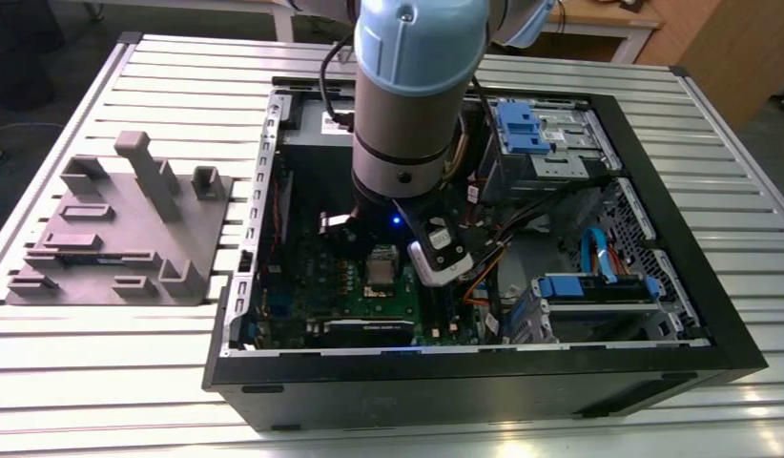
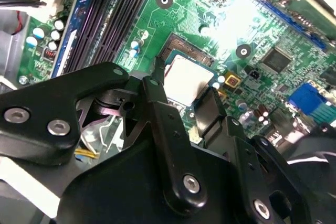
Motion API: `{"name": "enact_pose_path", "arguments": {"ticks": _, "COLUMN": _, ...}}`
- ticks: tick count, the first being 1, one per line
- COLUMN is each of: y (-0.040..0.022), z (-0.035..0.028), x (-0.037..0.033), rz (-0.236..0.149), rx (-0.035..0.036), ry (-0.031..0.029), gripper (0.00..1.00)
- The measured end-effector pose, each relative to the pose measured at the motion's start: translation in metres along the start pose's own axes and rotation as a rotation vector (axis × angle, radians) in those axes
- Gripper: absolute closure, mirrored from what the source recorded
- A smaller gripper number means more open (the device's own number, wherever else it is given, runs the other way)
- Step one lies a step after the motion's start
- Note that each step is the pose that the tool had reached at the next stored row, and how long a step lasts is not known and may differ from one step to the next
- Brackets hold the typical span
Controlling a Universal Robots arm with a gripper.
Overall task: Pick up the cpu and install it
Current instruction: 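Place the cpu into insertion slot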
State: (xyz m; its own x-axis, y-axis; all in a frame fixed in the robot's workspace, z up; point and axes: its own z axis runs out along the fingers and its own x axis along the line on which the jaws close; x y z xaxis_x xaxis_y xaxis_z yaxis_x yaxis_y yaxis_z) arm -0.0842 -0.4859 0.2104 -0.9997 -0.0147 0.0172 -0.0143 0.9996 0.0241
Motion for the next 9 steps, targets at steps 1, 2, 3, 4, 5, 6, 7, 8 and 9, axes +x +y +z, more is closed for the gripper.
{"name": "enact_pose_path", "arguments": {"ticks": 1, "y": -0.0001, "z": 0.0018, "x": 0.0, "rz": 0.0, "rx": 0.0001, "ry": 0.0001, "gripper": 0.53}}
{"name": "enact_pose_path", "arguments": {"ticks": 2, "y": -0.0001, "z": 0.0036, "x": 0.0, "rz": 0.0, "rx": 0.0, "ry": 0.0002, "gripper": 0.53}}
{"name": "enact_pose_path", "arguments": {"ticks": 3, "y": -0.0001, "z": 0.0054, "x": -0.0001, "rz": 0.0, "rx": 0.0, "ry": 0.0002, "gripper": 0.53}}
{"name": "enact_pose_path", "arguments": {"ticks": 4, "y": -0.0002, "z": 0.0072, "x": -0.0001, "rz": 0.0, "rx": 0.0, "ry": 0.0002, "gripper": 0.53}}
{"name": "enact_pose_path", "arguments": {"ticks": 5, "y": -0.0002, "z": 0.0091, "x": -0.0001, "rz": 0.0, "rx": 0.0, "ry": 0.0002, "gripper": 0.53}}
{"name": "enact_pose_path", "arguments": {"ticks": 6, "y": -0.0003, "z": 0.0108, "x": -0.0002, "rz": 0.0, "rx": 0.0001, "ry": 0.0003, "gripper": 0.53}}
{"name": "enact_pose_path", "arguments": {"ticks": 7, "y": -0.0003, "z": 0.0125, "x": -0.0002, "rz": 0.0, "rx": 0.0002, "ry": 0.0003, "gripper": 0.53}}
{"name": "enact_pose_path", "arguments": {"ticks": 8, "y": -0.0003, "z": 0.0141, "x": -0.0002, "rz": 0.0, "rx": 0.0001, "ry": 0.0003, "gripper": 0.53}}
{"name": "enact_pose_path", "arguments": {"ticks": 9, "y": -0.0004, "z": 0.0155, "x": -0.0003, "rz": 0.0, "rx": 0.0, "ry": 0.0002, "gripper": 0.53}}
